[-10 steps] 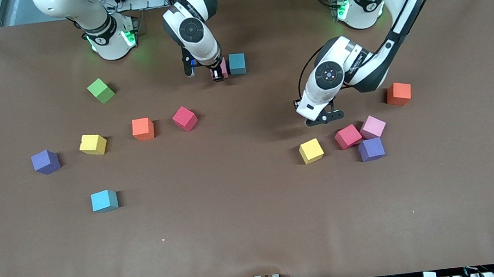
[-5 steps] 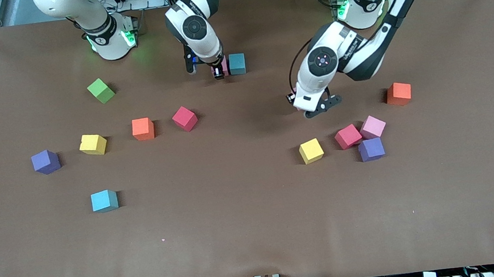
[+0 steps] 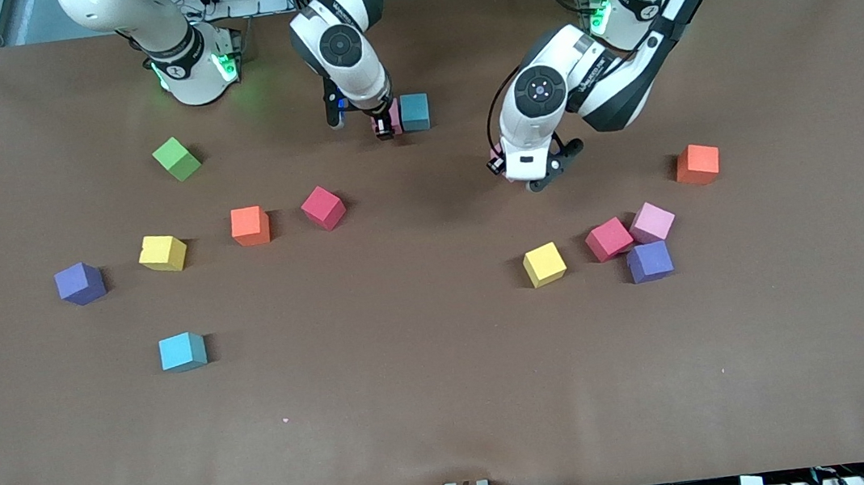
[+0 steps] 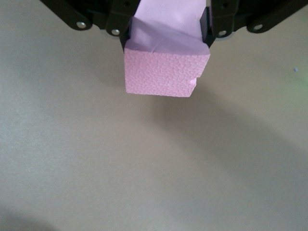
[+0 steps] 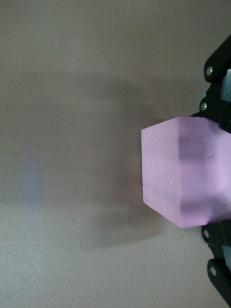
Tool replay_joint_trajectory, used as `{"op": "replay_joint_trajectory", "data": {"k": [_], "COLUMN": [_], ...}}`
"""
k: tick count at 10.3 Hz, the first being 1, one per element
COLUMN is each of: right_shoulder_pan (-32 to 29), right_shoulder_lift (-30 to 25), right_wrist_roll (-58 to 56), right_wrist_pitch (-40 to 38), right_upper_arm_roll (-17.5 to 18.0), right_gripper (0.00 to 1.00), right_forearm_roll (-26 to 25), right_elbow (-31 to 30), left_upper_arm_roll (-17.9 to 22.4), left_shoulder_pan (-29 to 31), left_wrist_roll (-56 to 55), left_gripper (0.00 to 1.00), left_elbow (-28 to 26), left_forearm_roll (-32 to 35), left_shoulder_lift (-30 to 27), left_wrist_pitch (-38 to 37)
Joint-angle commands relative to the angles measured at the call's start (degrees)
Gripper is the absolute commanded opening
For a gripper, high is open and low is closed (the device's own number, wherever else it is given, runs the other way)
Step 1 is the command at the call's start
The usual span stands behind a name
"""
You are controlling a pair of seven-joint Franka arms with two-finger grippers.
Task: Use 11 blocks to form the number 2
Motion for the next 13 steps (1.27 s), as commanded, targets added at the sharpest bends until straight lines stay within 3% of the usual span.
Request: {"op": "replay_joint_trajectory", "data": {"k": [1,5,6,7,11,13], "right_shoulder_pan": [2.40,2.93,2.93,2.93,2.84,2.84], "right_shoulder_lift": [1.20,1.29,1.38,1.29,0.41,-0.03], "right_wrist_roll": [2.73,2.91,3.52,3.70,3.52,3.44], "right_wrist_pitch": [2.06,1.98,1.98,1.98,1.19,0.92], "right_upper_arm_roll": [-0.46,-0.55,-0.55,-0.55,-0.73,-0.99], "right_gripper": [0.39,0.41,0.60,1.00,1.00,1.00], "right_forearm_roll": [1.11,1.11,1.02,1.02,0.67,0.14], "right_elbow": [0.49,0.40,0.49,0.49,0.66,0.58], "left_upper_arm_roll": [-2.52,-3.14,-3.41,-3.41,-3.41,-3.41], "left_shoulder_pan": [0.04,-2.77,-4.26,-5.14,-7.43,-7.35], "left_wrist_roll": [-13.40,-31.97,-36.55,-38.68,-48.53,-53.44], "left_gripper": [0.34,0.37,0.37,0.40,0.36,0.32], "left_elbow": [-0.64,-0.99,-1.08,-2.12,-6.96,-7.14], "left_forearm_roll": [-1.20,-1.28,-1.28,-1.28,-1.20,-1.28], "left_shoulder_lift": [-0.59,0.29,0.56,0.56,1.00,1.17], "left_wrist_pitch": [-0.50,0.81,1.25,2.91,14.59,16.28]}}
